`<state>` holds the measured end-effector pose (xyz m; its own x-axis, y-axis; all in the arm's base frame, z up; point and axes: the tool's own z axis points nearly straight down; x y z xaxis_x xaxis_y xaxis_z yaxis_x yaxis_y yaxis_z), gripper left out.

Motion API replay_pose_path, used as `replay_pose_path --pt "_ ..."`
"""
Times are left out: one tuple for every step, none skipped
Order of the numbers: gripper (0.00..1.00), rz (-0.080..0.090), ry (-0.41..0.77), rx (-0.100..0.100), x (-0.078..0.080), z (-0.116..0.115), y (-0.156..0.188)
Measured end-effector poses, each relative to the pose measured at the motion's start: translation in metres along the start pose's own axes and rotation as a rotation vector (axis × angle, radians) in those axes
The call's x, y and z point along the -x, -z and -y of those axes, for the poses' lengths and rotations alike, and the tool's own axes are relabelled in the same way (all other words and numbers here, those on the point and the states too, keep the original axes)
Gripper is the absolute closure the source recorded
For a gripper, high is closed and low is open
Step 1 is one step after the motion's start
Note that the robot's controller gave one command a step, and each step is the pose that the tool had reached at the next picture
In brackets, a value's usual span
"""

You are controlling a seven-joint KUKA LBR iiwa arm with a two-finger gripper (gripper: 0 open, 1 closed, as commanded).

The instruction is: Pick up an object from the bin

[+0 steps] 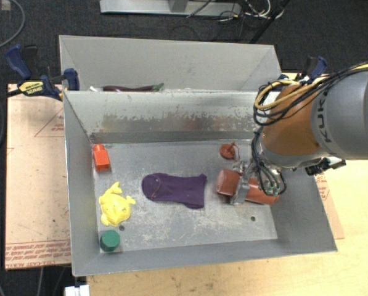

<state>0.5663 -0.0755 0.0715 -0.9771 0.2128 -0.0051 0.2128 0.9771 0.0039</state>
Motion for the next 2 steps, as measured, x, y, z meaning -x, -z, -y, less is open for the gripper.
replay_pose_path --pt "1.0 -0.003 0.0 0.001 -0.001 0.0 0.013" --pt "1.0 -0.004 0.001 0.001 -0.001 0.0 0.03"
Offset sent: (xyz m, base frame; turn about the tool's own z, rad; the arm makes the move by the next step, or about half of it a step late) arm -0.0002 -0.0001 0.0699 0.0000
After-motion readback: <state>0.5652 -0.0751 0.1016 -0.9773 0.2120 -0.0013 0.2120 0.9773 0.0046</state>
